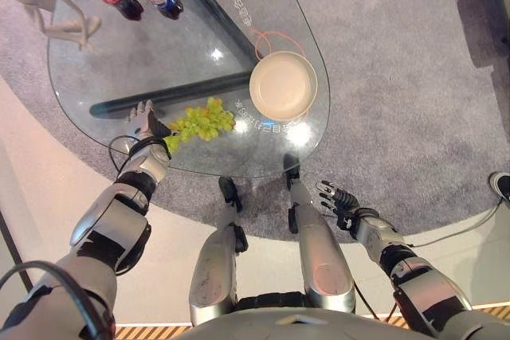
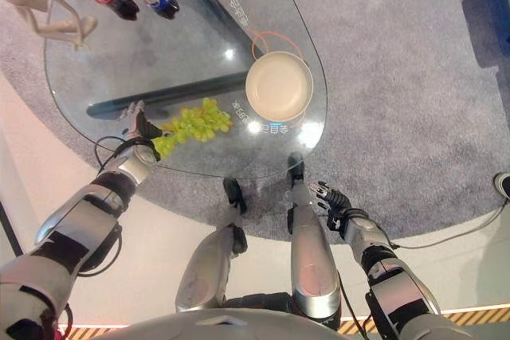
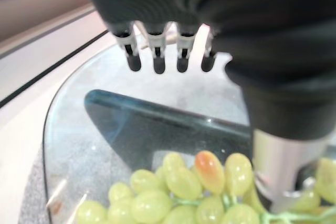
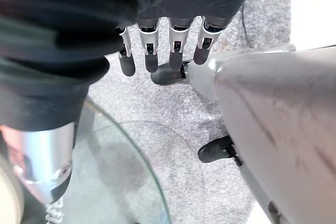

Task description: Pick up fruits into the plate

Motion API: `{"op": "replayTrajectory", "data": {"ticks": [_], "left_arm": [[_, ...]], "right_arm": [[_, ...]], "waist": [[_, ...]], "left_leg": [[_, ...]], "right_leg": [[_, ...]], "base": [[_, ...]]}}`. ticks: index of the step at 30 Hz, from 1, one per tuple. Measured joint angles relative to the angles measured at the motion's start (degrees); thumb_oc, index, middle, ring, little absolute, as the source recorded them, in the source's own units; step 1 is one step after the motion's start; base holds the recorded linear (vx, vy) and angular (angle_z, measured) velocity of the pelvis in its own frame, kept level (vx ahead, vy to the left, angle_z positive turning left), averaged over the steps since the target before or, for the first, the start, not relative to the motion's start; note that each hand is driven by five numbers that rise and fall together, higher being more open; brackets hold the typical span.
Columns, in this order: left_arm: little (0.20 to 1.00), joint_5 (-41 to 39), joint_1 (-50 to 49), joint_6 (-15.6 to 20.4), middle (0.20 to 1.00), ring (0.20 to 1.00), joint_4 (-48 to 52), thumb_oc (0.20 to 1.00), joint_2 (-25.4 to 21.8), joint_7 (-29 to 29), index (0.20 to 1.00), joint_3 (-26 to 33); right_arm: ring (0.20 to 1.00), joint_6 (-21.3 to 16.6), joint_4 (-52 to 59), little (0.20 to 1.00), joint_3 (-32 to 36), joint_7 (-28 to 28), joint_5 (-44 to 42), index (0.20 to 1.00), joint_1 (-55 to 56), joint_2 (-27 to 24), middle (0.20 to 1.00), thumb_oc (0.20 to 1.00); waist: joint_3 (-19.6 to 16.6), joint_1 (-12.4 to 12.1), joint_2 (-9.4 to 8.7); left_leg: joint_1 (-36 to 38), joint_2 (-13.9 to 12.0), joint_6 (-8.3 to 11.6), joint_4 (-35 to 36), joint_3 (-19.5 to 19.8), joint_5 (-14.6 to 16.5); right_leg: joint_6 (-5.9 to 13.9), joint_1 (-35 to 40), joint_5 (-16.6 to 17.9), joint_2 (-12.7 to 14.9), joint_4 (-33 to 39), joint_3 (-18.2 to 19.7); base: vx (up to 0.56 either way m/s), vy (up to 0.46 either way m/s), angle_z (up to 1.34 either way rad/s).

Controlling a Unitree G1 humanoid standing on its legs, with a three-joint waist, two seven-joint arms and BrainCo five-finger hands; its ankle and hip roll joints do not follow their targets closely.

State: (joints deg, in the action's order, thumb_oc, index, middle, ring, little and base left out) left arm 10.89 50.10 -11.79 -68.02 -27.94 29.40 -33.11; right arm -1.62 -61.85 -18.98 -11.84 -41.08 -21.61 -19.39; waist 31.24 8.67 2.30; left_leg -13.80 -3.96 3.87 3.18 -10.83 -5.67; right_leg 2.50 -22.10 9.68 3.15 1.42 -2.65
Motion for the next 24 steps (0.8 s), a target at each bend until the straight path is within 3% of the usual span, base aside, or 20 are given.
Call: {"op": "replayTrajectory", "data": {"ticks": [8,24], "left_arm": [[1.000,8.3,3.9,-2.2,1.000,1.000,-3.0,1.000,0.0,-1.4,1.000,-6.1],[1.000,10.6,8.9,-6.8,1.000,1.000,-8.2,1.000,1.8,-2.0,1.000,-10.0]], "right_arm": [[1.000,-1.3,1.3,1.000,0.1,-1.4,-4.7,1.000,-0.2,0.1,1.000,1.000],[1.000,-2.3,5.8,1.000,0.0,-2.3,-10.7,1.000,-1.1,0.6,1.000,1.000]], "waist": [[0.1,2.1,-1.57],[0.0,4.1,-3.93]], "left_leg": [[-6.5,-0.1,-0.09,-3.0,-0.1,0.0],[-15.5,-0.2,-0.27,-8.0,-0.7,0.8]], "right_leg": [[0.04,-6.8,-0.1,0.1,-3.1,0.8],[0.03,-16.2,-0.1,0.1,-7.6,2.4]], "base": [[-0.01,-0.041,-0.02],[0.00,-0.037,-0.03]]}}
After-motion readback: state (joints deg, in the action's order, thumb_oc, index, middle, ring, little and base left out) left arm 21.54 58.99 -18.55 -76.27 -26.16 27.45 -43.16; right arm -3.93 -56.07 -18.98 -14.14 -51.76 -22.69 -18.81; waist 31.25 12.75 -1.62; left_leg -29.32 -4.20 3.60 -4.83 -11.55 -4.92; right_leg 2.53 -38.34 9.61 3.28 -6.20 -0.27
